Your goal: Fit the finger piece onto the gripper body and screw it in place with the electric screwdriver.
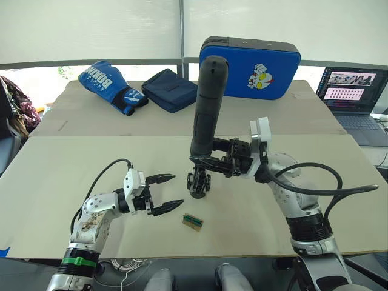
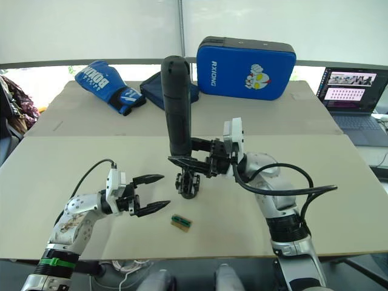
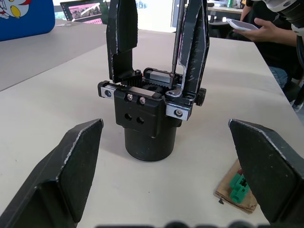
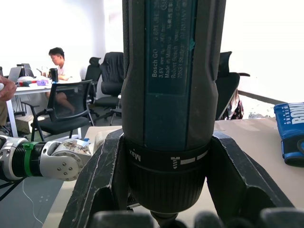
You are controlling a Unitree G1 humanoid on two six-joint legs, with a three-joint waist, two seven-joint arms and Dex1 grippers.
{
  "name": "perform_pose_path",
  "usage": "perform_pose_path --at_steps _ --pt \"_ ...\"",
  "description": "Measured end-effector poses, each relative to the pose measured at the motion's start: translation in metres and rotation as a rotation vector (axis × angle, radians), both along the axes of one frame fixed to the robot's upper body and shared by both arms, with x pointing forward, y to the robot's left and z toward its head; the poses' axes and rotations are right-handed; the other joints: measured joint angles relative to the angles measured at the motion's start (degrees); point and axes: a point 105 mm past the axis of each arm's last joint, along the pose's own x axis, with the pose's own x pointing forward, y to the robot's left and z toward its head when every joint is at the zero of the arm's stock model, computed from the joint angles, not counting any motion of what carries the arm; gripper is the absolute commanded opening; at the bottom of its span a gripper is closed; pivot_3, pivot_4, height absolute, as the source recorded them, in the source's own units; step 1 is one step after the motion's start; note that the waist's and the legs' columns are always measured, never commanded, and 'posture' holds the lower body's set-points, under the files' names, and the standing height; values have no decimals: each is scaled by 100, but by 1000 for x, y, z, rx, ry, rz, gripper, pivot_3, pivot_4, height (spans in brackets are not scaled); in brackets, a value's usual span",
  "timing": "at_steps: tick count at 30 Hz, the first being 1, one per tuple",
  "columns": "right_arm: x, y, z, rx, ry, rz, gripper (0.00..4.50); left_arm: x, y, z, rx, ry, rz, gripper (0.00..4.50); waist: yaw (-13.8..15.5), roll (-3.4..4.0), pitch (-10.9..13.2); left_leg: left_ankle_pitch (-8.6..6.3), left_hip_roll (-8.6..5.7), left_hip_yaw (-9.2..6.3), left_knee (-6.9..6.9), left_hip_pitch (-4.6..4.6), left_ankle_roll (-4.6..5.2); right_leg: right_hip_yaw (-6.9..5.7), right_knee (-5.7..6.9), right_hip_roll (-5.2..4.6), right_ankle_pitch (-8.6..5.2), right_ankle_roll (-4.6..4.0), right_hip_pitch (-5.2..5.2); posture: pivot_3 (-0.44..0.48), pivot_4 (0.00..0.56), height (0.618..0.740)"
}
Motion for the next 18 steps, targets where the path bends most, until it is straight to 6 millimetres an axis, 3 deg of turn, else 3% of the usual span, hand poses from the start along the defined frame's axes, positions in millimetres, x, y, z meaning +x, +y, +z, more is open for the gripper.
perform_pose_path --at_steps 18 --pt "1 1 -1 0 7 0 1889 0 0 0 0 5 -2 4500 0 0 0 0 0 -12 0 0 0 0 0 0 0 0 0 0 150 740"
